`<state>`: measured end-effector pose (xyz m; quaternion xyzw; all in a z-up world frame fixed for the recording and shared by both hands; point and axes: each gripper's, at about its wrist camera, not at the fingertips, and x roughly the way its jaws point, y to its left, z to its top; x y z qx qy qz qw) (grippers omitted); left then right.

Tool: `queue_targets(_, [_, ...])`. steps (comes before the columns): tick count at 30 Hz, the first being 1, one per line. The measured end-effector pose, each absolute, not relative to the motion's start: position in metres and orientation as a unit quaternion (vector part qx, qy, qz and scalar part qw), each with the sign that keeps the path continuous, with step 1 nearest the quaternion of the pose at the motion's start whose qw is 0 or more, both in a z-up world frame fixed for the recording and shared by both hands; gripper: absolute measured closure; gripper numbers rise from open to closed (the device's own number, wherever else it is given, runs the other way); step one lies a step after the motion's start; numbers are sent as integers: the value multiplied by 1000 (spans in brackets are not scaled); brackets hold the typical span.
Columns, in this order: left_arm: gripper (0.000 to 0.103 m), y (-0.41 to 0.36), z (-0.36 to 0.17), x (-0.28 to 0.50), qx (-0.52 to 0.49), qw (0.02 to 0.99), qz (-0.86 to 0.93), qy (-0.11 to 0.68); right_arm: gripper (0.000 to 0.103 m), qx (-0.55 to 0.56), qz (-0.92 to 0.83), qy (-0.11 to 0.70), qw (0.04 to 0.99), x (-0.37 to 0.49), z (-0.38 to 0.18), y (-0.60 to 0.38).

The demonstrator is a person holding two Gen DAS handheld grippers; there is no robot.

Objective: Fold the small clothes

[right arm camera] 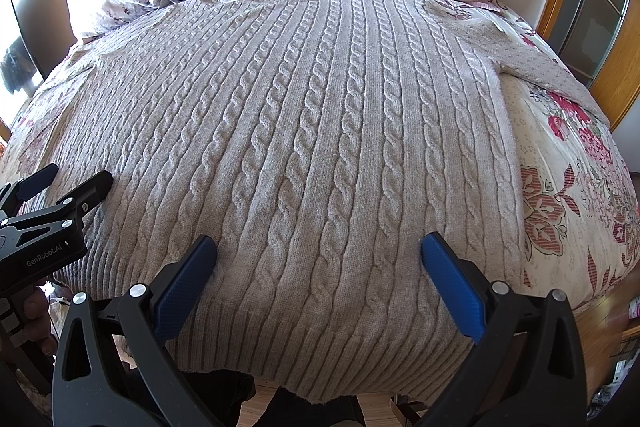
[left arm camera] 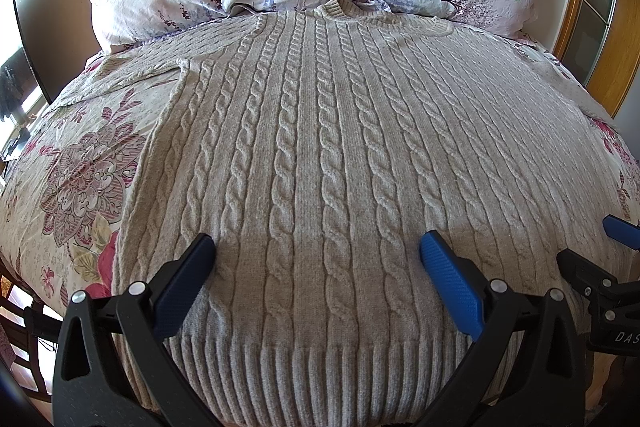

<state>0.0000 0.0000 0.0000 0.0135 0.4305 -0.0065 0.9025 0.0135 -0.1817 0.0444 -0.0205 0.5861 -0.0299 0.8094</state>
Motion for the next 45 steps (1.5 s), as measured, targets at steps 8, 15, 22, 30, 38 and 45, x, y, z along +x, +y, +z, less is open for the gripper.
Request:
queue_targets(8, [2, 0, 0, 0, 14, 902, -7, 431, 1, -20, -30, 586, 809, 13, 44, -182])
queue_targets(15, [2, 0, 0, 0, 14, 902, -7, 431, 1, -20, -30, 586, 809, 14, 44, -182])
queue_targets(22, [2, 0, 0, 0, 14, 902, -7, 431, 1, -20, -30, 586, 809, 14, 44, -182])
queue_targets(30, [2, 0, 0, 0, 14, 902, -7, 431, 1, -20, -30, 586, 809, 14, 44, -182])
queue_targets(38, [2, 0, 0, 0, 14, 902, -7, 431, 1, -22, -29, 589, 808, 12, 43, -180])
queue_targets(45, [2, 1, 0, 9, 20, 898, -13, 439, 1, -25, -25, 598, 800, 19, 43, -181])
